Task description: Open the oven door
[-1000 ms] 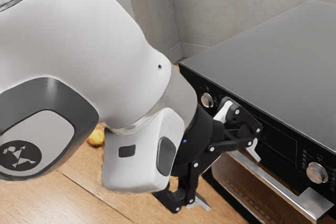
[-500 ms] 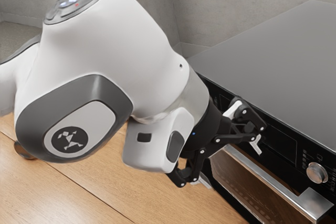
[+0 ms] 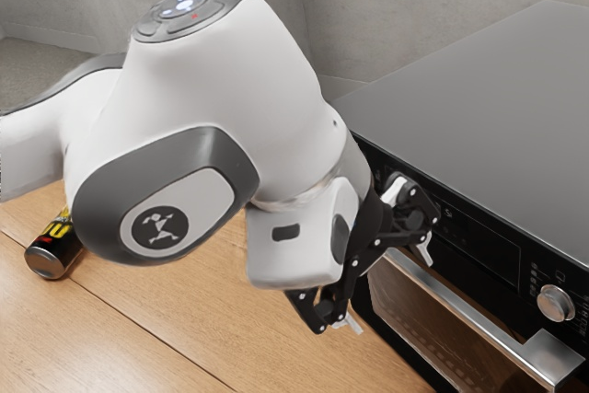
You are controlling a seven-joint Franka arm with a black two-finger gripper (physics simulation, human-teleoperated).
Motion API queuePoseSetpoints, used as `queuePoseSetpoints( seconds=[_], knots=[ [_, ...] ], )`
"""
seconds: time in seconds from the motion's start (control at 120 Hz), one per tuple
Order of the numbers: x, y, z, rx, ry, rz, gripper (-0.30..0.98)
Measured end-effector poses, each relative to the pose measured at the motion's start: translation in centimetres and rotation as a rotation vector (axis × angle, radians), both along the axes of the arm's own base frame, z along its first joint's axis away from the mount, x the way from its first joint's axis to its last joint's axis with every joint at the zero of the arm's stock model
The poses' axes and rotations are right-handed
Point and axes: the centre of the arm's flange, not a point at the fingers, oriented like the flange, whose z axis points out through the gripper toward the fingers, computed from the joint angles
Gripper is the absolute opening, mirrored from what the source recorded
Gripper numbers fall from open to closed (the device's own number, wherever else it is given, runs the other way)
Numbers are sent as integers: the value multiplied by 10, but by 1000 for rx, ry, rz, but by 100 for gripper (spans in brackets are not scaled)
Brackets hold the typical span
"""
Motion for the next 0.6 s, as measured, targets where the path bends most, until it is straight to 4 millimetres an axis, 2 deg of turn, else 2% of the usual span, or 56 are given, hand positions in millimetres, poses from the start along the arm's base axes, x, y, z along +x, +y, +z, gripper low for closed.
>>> queuePoseSetpoints(
  seconds=[0.167,0.183,0.2,0.217,0.242,0.25,0.267,0.283,0.3,0.317,0.333,0.35,0.367,0.383,0.392,0.408,0.425,0.442,0.458,0.475,0.492,0.517,0.542,0.575,0.6],
  knots=[
    [1,-1,-8,-2,17,41,69],
    [-11,3,-11,7,17,47,69],
    [-33,9,-13,21,9,50,65],
    [-62,14,-12,34,-8,49,62],
    [-120,15,-4,50,-63,24,63],
    [-146,13,3,54,-93,7,63],
    [-220,0,27,64,-193,-62,64],
    [-303,-7,58,51,-315,-139,64],
    [-393,-7,100,9,-453,-223,65],
    [-486,2,153,-48,-608,-295,65],
    [-540,13,200,-71,-730,-299,66],
    [-550,25,246,-100,-777,-273,66],
    [-520,45,297,-149,-768,-212,66],
    [-455,73,344,-204,-718,-110,67],
    [-407,90,360,-222,-676,-30,67],
    [-315,127,373,-237,-588,139,67],
    [-238,161,369,-232,-502,300,67],
    [-168,199,350,-217,-406,463,67],
    [-109,234,323,-196,-312,611,67],
    [-60,264,293,-173,-223,743,67],
    [-22,287,264,-155,-147,847,67],
    [22,311,224,-138,-50,957,67],
    [59,328,184,-122,38,1035,67],
    [95,342,129,-105,156,1108,68],
    [112,343,96,-88,220,1141,68]
  ],
)
